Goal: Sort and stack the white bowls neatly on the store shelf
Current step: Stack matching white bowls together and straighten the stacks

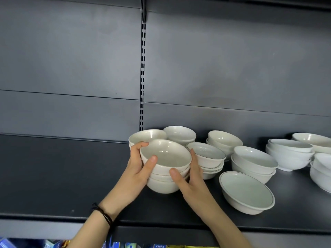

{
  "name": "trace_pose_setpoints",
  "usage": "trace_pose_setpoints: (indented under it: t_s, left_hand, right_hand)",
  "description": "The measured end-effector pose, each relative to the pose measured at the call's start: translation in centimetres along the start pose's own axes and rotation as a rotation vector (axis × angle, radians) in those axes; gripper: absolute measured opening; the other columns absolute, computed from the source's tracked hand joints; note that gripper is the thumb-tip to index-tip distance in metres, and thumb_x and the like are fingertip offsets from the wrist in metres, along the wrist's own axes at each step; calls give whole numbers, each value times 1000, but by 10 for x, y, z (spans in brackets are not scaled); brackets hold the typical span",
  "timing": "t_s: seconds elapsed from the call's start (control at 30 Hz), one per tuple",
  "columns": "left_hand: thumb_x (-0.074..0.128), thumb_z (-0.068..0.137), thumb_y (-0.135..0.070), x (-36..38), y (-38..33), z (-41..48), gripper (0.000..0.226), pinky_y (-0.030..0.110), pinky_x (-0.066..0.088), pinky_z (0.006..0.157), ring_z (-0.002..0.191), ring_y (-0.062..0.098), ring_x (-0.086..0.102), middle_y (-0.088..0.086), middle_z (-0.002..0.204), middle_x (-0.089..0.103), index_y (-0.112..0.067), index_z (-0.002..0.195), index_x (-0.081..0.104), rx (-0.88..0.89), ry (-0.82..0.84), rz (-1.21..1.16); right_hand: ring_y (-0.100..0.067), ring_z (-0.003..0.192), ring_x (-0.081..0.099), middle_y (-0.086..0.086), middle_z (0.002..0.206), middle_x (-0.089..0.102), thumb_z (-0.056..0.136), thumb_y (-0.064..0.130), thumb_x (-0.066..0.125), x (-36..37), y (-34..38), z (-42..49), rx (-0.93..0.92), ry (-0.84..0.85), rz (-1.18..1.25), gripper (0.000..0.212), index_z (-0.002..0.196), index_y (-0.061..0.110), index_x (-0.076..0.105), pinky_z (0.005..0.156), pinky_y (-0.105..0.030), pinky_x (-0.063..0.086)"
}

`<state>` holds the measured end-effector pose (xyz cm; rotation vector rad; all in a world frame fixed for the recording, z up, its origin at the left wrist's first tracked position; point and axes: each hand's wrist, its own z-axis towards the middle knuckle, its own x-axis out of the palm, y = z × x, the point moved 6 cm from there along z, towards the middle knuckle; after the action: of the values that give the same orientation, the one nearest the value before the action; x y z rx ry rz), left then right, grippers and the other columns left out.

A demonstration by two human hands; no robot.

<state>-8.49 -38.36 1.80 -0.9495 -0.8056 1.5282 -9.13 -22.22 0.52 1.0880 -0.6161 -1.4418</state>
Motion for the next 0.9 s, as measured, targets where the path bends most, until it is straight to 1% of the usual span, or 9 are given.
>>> trace_pose_setpoints:
  t_s: [0.03,0.1,0.23,0.33,0.43,0.53,0.67,0.8,0.9]
  left_hand:
    - [52,66,-81,0,5,0,58,31,45,101,120,11,52,-2,129,52,-50,112,34,-19,-8,1]
    - [47,59,-89,0,10,-2,64,40,43,104,124,16,49,3,134,47,-52,109,33,-53,-5,16]
    - [43,73,-76,2,8,-4,50,15,45,89,116,2,53,-2,131,48,-47,112,33,-90,5,-27]
    - [48,85,-60,2,9,-6,46,13,47,88,109,-7,57,-13,123,54,-42,123,28,-117,60,-145]
    - [65,68,-56,0,14,-9,84,27,44,103,122,-3,51,-19,134,47,-47,136,15,-140,137,-150]
    - [77,58,-43,-5,17,-11,108,16,49,90,116,-8,53,-21,133,50,-51,140,7,-141,170,-153]
    - [85,56,-26,-5,17,-12,117,13,48,88,121,-5,51,-28,128,54,-56,141,10,-104,205,-162]
    - [89,49,-18,-4,15,-14,119,13,48,87,122,-1,53,-26,127,57,-49,141,21,-44,138,-149]
    - [89,44,-17,-10,10,-16,117,14,48,88,122,2,53,-23,127,58,-47,139,27,-7,78,-151]
  right_hand:
    - [21,129,23,56,125,30,82,62,60,-1,1,0,-4,0,8,66,132,59,17,103,-3,23]
    - [5,135,30,37,137,40,79,66,58,0,2,-1,-17,-21,12,70,140,50,26,113,-21,29]
    - [-8,142,28,23,147,38,73,78,55,4,4,-5,-37,6,42,86,146,42,27,118,-40,27]
    - [2,138,33,25,146,40,75,68,61,-1,3,-7,-17,54,89,83,146,41,26,117,-33,30]
    - [8,129,43,34,136,45,73,56,66,-4,-3,-8,10,136,126,81,142,48,25,105,-23,44]
    - [8,127,44,37,134,43,70,46,76,-4,-5,-8,23,182,170,90,139,56,19,94,-16,47]
    - [7,131,40,38,141,34,72,25,85,-1,-4,-9,5,191,215,108,139,62,9,98,-19,47]
    - [3,130,45,26,145,40,70,13,86,-5,-3,-9,-20,143,196,111,146,52,16,96,-22,50]
    - [3,127,48,20,146,43,66,12,88,-4,-1,-8,-28,141,215,110,140,57,21,91,-20,52]
